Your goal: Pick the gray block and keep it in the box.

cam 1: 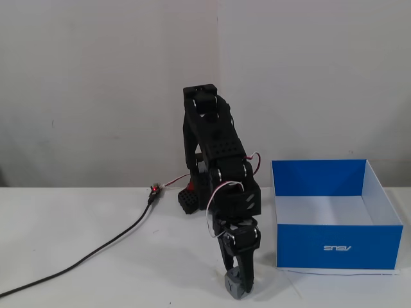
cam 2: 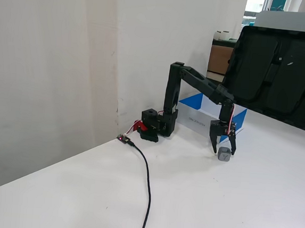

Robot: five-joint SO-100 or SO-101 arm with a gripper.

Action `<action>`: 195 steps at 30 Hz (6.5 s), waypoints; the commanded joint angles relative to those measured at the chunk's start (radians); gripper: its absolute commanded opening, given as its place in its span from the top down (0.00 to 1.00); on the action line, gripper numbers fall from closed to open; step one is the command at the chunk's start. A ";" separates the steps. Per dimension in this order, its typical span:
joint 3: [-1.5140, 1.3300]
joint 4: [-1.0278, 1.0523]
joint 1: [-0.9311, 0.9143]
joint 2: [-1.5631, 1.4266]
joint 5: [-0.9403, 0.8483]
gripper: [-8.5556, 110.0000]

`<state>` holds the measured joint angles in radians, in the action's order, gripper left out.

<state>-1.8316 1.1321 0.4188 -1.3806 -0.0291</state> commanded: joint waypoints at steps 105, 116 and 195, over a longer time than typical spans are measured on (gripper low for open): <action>0.009 0.216 -0.169 -0.592 0.041 0.93; -0.428 -0.046 -0.318 -0.916 0.057 0.93; -1.189 0.057 -0.368 -2.048 0.071 0.93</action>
<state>-3.0127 1.1873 0.0506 -3.3103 0.0291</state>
